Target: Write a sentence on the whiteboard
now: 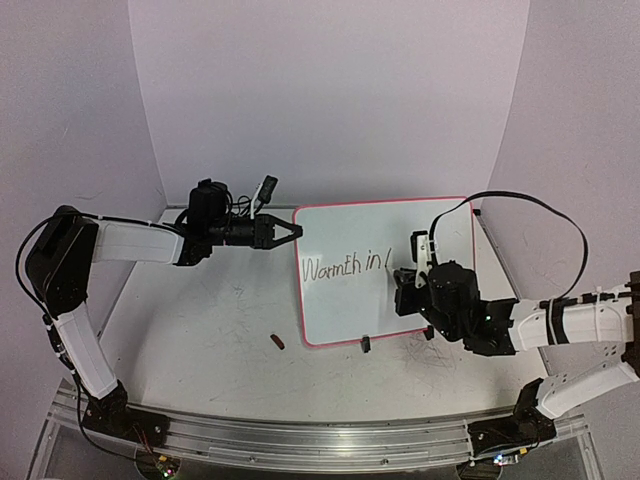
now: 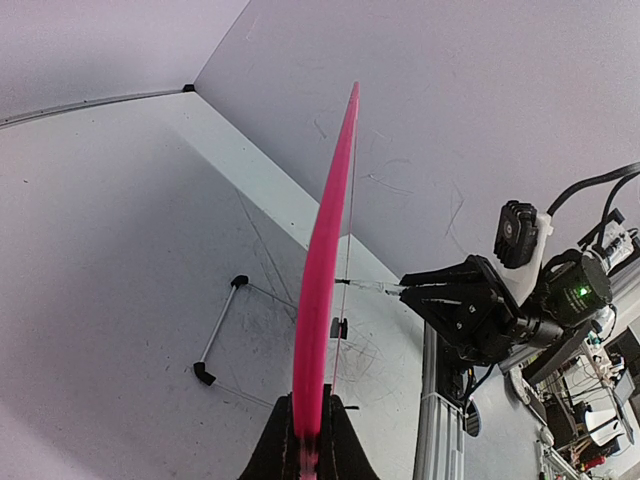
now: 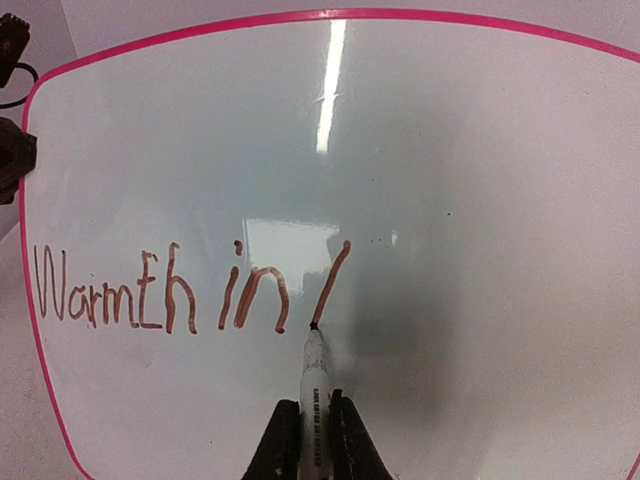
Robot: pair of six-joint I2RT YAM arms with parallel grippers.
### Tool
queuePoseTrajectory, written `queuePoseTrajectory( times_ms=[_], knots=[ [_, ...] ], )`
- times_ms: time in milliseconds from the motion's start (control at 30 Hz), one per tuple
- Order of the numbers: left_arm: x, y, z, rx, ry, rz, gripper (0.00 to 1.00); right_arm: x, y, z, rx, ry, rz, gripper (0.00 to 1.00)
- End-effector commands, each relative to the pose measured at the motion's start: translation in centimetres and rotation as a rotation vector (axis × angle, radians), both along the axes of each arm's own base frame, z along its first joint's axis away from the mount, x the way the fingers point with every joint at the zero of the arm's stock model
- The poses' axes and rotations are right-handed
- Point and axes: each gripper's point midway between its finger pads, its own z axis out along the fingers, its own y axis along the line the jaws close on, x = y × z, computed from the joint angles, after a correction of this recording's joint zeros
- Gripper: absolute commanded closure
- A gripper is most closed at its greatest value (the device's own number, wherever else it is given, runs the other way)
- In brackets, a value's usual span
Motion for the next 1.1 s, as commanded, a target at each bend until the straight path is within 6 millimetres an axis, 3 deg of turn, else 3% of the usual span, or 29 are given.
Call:
queuePoseTrajectory(
  times_ms=[0,133,233,467,700,1067],
  knots=[
    [-1.5,-1.2,-0.5,0.029,0.010,-0.039,1.00,-0.5,-1.1,-1.5,-0.031,0.040,-0.037,1.00],
    [-1.6,-1.2,-0.5,0.028,0.009,-0.041,1.00,-0.2,-2.0,-1.0,-0.034,0.020,-0.085,1.00],
    [-1.6,-1.2,-0.5,0.029,0.009,-0.040,1.00,-0.1,-2.4,0.5,-0.013,-0.015,-0.108,1.00],
    [-1.5,-1.3,-0.5,0.029,0.007,-0.040,1.00,-0.4,-0.2,4.7,0.076,-0.113,0.036,1.00],
    [-1.6,-1.2,-0.2,0.026,0.001,-0.038,1.00,1.2,0.4,4.0,0.034,-0.102,0.013,1.00],
    [-1.6,-1.2,-0.2,0.027,0.000,-0.039,1.00,1.3,0.5,4.1,0.038,-0.111,0.016,1.00]
  ],
)
